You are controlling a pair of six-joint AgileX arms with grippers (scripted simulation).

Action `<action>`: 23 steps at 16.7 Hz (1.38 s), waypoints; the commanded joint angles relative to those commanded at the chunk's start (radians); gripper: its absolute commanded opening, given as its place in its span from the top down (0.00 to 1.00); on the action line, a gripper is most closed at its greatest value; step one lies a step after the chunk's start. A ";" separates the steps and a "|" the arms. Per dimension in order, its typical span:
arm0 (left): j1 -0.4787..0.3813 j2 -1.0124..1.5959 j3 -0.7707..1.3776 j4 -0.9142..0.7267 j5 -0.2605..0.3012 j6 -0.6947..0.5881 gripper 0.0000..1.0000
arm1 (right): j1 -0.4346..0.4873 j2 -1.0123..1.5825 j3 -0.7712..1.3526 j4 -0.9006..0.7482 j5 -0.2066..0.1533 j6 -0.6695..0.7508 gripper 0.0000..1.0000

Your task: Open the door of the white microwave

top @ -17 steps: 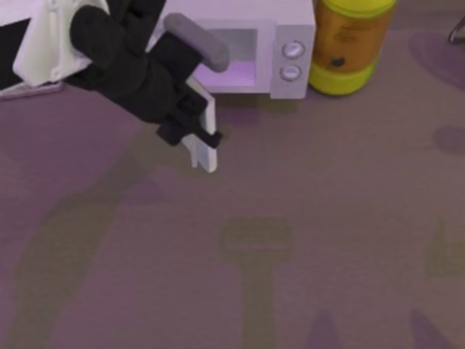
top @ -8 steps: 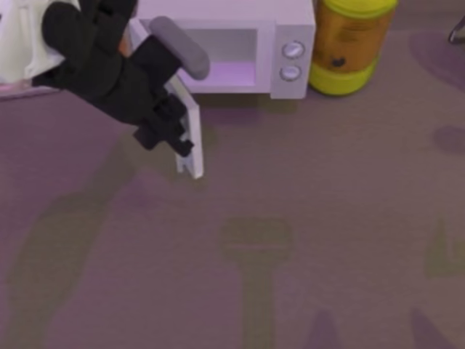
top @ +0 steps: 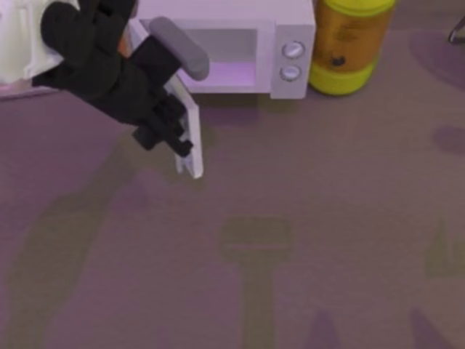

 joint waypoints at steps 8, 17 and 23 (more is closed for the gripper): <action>0.000 0.000 0.000 0.000 0.000 0.000 1.00 | 0.000 0.000 0.000 0.000 0.000 0.000 0.00; -0.004 0.000 -0.001 -0.001 0.004 -0.002 1.00 | 0.000 0.000 0.000 0.000 0.000 0.000 0.00; 0.042 -0.005 0.001 -0.036 0.050 0.110 1.00 | 0.000 0.000 0.000 0.000 0.000 0.000 0.00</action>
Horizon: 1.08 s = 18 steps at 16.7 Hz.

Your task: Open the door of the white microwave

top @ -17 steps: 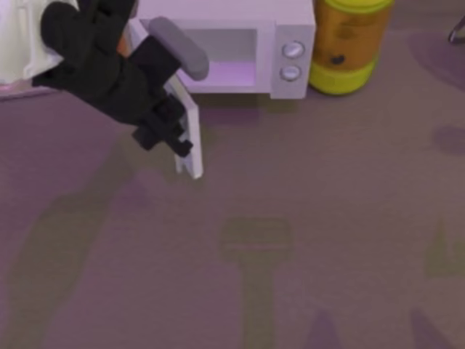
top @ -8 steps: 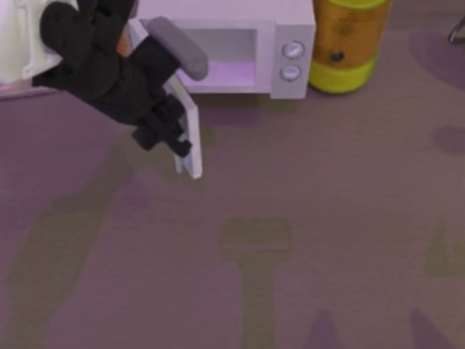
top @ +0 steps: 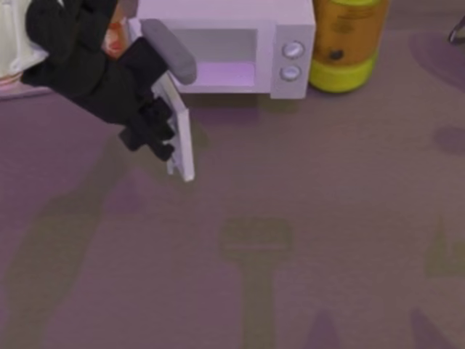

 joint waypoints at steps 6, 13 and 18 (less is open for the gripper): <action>0.035 -0.004 -0.005 -0.029 0.035 0.082 1.00 | 0.000 0.000 0.000 0.000 0.000 0.000 0.00; 0.035 -0.004 -0.005 -0.029 0.035 0.082 1.00 | 0.000 0.000 0.000 0.000 0.000 0.000 0.00; 0.035 -0.004 -0.005 -0.029 0.035 0.082 1.00 | 0.000 0.000 0.000 0.000 0.000 0.000 0.00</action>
